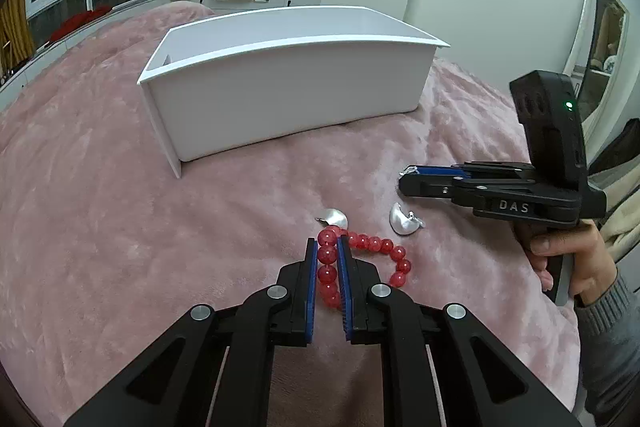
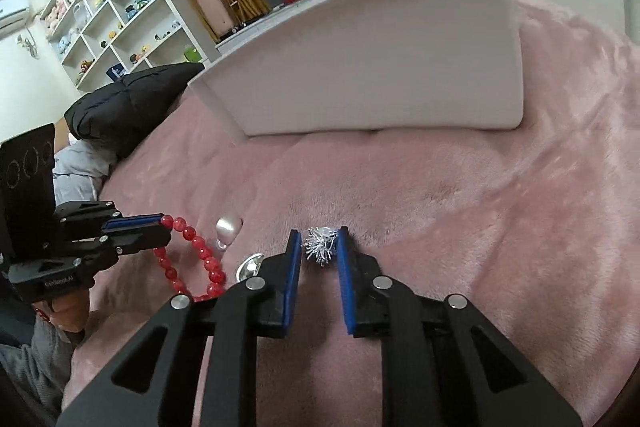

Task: Organize jewelry
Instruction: 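Grasp the red bead bracelet with the left tool while the right tool reaches the silver flower charm, then lift the red bead bracelet with the left tool while the right tool grasps the silver flower charm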

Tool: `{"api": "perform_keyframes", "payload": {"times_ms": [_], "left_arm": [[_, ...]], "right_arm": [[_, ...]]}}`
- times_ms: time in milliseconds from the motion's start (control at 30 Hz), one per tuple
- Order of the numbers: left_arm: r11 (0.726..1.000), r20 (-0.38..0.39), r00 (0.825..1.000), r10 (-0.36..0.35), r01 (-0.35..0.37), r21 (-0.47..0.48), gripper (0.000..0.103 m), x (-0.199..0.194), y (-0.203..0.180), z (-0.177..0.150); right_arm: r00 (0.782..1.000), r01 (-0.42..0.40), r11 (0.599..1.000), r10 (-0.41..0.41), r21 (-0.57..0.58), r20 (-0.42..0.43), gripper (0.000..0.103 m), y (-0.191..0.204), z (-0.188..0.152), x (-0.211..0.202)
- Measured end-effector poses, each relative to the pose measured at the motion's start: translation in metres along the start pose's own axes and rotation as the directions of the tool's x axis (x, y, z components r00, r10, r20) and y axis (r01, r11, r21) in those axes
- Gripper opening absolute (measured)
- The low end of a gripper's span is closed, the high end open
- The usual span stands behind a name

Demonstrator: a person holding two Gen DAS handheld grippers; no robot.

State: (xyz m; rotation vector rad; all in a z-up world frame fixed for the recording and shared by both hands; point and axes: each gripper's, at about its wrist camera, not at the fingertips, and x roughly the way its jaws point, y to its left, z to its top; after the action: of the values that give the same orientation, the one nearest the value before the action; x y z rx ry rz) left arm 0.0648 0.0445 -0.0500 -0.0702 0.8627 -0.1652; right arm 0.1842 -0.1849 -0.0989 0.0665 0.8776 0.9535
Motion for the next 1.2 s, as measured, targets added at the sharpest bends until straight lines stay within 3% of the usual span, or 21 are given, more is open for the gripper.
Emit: {"api": "perform_keyframes", "payload": {"times_ms": [700, 1200], "left_arm": [[0.999, 0.104, 0.994, 0.033, -0.036, 0.031, 0.015, -0.046, -0.013, 0.039], [0.998, 0.170, 0.985, 0.027, -0.036, 0.049, 0.015, -0.059, -0.015, 0.085]], "right_arm": [[0.993, 0.017, 0.996, -0.007, -0.088, 0.115, 0.018, 0.033, 0.026, -0.044], [0.978, 0.106, 0.984, -0.076, -0.143, 0.196, 0.019, 0.051, 0.063, -0.068]]}}
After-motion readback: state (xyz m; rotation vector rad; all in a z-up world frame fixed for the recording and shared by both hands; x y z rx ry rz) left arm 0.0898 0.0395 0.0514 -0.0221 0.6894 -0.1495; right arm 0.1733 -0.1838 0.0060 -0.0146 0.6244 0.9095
